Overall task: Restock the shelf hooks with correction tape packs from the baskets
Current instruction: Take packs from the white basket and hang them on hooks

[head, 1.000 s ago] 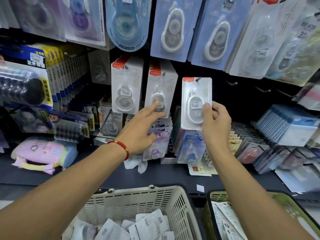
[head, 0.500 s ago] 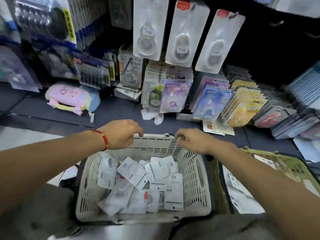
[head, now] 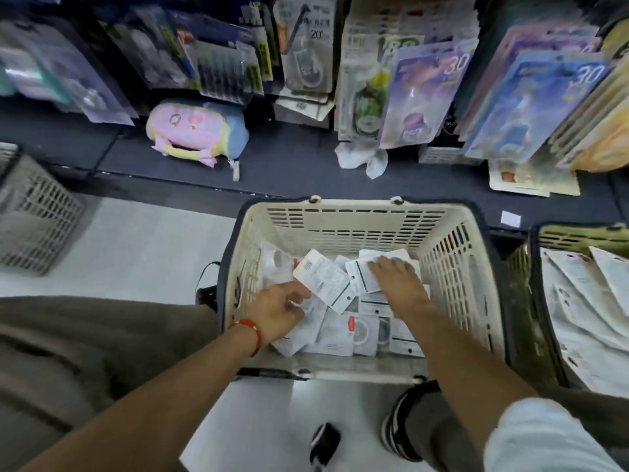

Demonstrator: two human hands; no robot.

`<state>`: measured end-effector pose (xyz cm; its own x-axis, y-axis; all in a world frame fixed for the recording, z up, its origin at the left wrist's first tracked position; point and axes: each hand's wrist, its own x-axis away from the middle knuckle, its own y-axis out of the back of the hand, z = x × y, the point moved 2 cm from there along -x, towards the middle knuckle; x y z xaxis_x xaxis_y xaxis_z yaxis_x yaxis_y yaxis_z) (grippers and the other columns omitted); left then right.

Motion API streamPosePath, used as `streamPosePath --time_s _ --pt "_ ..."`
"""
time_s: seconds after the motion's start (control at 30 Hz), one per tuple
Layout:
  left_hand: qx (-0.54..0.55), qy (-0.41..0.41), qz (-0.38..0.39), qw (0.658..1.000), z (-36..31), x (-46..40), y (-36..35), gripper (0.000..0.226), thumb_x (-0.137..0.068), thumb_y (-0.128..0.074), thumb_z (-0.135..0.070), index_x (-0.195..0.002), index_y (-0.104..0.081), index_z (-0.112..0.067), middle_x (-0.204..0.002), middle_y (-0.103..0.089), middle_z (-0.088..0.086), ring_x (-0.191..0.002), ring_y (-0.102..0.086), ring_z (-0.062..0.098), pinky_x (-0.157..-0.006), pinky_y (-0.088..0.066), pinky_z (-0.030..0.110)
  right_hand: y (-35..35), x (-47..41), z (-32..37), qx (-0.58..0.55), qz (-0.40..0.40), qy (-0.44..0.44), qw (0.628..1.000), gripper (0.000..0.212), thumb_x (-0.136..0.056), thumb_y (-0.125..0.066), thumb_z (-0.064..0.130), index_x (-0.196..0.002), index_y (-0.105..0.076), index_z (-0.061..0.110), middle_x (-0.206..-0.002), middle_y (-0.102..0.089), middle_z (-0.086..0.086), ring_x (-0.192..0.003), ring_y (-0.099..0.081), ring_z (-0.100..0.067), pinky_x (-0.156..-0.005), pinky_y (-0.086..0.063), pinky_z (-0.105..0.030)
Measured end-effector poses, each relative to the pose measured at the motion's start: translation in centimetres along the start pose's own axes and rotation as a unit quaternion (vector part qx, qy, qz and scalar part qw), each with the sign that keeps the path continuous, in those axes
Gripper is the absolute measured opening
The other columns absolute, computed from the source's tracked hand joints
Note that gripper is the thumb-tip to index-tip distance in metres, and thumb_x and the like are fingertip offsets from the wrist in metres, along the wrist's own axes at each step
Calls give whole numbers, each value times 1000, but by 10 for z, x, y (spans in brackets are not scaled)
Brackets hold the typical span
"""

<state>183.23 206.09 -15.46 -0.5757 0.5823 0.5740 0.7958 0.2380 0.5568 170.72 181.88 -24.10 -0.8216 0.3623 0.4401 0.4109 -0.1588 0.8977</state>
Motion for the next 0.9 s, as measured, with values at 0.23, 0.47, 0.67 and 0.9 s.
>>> streamPosePath --time_s 0.23,0.47,0.67,0.9 --pt "184 69 -12 980 -11 -18 -25 30 -92 -67 8 -115 -65 -13 -106 -64 10 -103 -62 25 -83 -56 29 58 5 -28 -379 -99 -73 917 36 -101 -50 2 -130 -67 12 -112 -74 -10 -93 -67 -29 -76 -48 -33" --pt "445 137 -62 883 -29 -19 -39 31 -97 -73 -11 -125 -68 -22 -110 -78 2 -100 -72 26 -94 -58 56 48 -3 34 -650 76 -19 756 17 -100 -70 11 -116 -72 7 -110 -77 -17 -92 -76 -24 -81 -65 -40" --pt "428 175 -152 873 -5 -15 -18 28 -96 -69 -1 -120 -68 -14 -120 -73 15 -113 -69 38 -100 -57 57 -8 -12 37 -164 26 47 985 71 -99 -69 20 -162 -37 26 -161 -37 -11 -144 -38 -33 -116 -38 -46" --pt "375 123 -171 903 5 -14 -3 27 -97 -65 -1 -114 -63 -22 -93 -68 -7 -84 -66 12 -65 -50 27 -16 -14 54 -28 -11 133 991 93 -90 -65 -10 -165 -25 25 -152 -38 -18 -134 -40 -36 -111 -38 -44"
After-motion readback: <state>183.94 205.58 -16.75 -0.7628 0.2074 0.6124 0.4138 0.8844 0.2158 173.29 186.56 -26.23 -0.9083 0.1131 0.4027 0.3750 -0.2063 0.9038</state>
